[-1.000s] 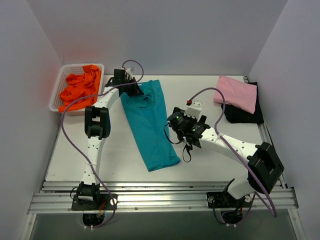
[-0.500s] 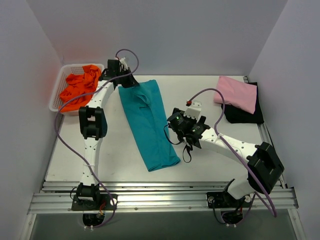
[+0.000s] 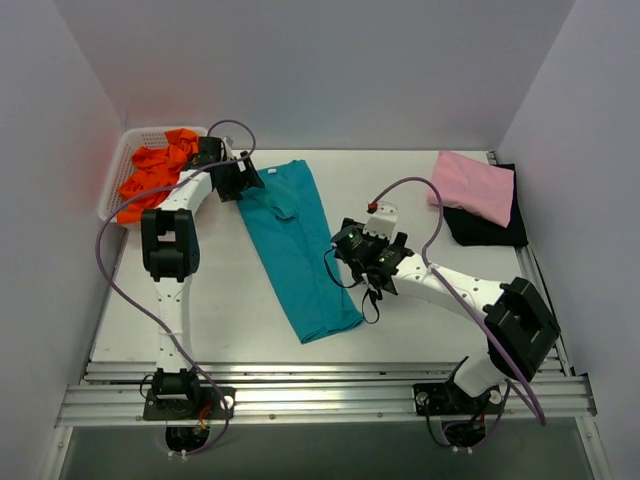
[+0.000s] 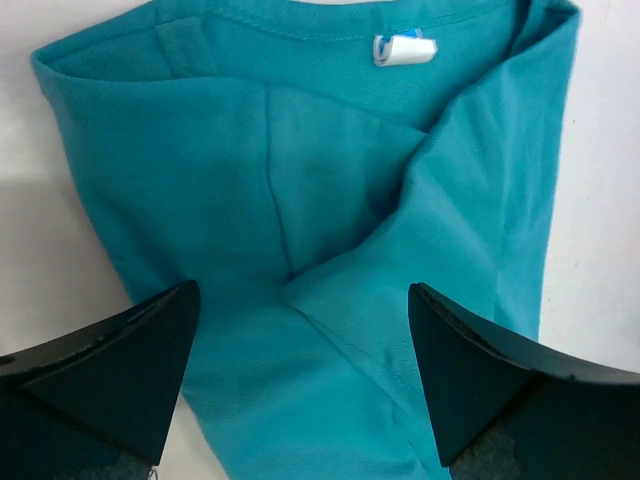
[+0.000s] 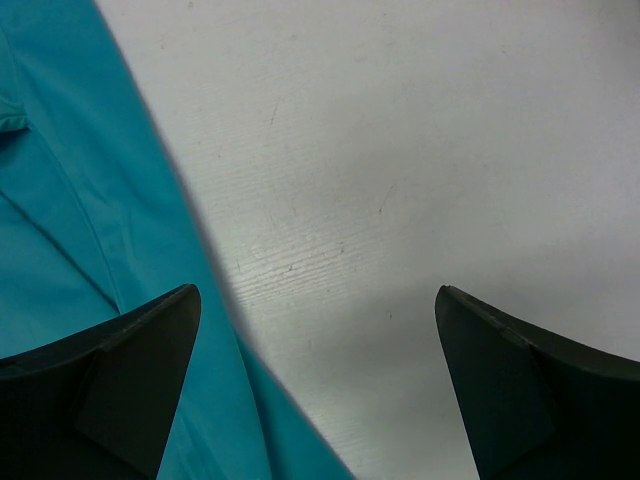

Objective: Fold and stack the t-shirts
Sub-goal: Rotate the tshirt 90 degrees

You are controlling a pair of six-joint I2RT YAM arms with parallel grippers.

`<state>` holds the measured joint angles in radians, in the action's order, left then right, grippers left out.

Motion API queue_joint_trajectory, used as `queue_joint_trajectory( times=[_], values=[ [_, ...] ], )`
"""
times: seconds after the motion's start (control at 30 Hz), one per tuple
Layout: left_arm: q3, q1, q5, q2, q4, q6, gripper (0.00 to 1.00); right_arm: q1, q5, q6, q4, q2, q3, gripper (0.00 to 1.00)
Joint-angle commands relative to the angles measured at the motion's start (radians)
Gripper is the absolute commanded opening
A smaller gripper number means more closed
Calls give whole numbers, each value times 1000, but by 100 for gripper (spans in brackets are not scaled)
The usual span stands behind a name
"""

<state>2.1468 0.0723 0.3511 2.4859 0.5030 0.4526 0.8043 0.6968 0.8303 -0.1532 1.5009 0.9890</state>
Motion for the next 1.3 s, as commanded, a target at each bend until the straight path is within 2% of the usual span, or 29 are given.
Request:
queue_joint_trajectory(
  times=[0.0,0.13,0.23,0.37,0.43,0.47,0.53,0.7,0.87,0.97,1.0,1.07,1.1,1.17,1.2,1.27],
  values=[
    [-176,0,-107,-221,-93,35,94,-14,3,-49,23,45,28,100],
    [-310,12,-153,-312,-123,69,94,-56,-75,-86,111,128,77,99],
    [-366,18,-184,-334,-106,81,94,-102,-132,-127,176,258,172,99],
    [-494,21,-182,-424,-190,78,94,-132,-142,-193,124,512,467,98],
    [-575,23,-201,-484,-224,77,94,-149,-154,-229,116,588,564,98],
    [-591,24,-205,-495,-221,84,94,-155,-166,-256,107,663,665,98],
    [-629,27,-222,-513,-205,87,94,-174,-195,-284,92,776,765,98],
    [-758,43,-235,-551,-285,109,95,-192,-278,-367,69,965,1077,97],
    [-835,60,-239,-581,-363,133,95,-220,-396,-405,144,1087,1171,95],
    [-850,75,-251,-593,-366,133,96,-234,-500,-390,190,1159,1246,83],
    [-857,81,-254,-596,-373,130,96,-237,-520,-387,190,1177,1266,66],
    [-858,83,-261,-602,-373,130,96,-237,-549,-376,187,1216,1309,49],
    [-861,83,-262,-604,-382,130,96,-243,-553,-372,188,1223,1315,29],
    [-869,84,-264,-604,-385,127,96,-249,-531,-359,187,1234,1311,3],
    [-869,83,-264,-602,-386,126,96,-261,-517,-355,185,1233,1304,0],
    [-870,83,-267,-595,-388,124,96,-278,-482,-347,193,1222,1262,0]
  ],
)
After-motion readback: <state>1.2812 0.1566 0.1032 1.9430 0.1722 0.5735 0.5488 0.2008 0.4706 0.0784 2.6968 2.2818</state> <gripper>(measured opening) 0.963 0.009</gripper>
